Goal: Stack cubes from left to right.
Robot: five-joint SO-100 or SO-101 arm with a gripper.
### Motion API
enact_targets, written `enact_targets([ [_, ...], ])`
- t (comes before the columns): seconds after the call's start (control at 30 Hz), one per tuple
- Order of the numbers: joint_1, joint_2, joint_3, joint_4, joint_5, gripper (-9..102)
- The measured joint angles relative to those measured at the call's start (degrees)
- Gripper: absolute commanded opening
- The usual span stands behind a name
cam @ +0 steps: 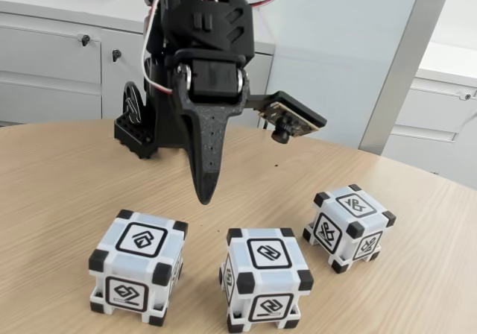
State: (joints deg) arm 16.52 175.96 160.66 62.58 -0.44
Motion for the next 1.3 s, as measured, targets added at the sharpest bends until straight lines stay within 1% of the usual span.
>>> enact_targets([
  [0.37, 0.0, 0.0, 0.0, 0.0, -0.1, 0],
  [0.77, 0.0, 0.0, 0.0, 0.0, -4.6, 0],
  [0.9, 0.0, 0.0, -0.4, 0.0, -3.6, 1],
  [1.03, 0.0, -0.4, -5.5, 0.2, -3.0, 1],
  [1.3, -0.1, -2.0, -19.7, 0.2, 1.8, 4],
])
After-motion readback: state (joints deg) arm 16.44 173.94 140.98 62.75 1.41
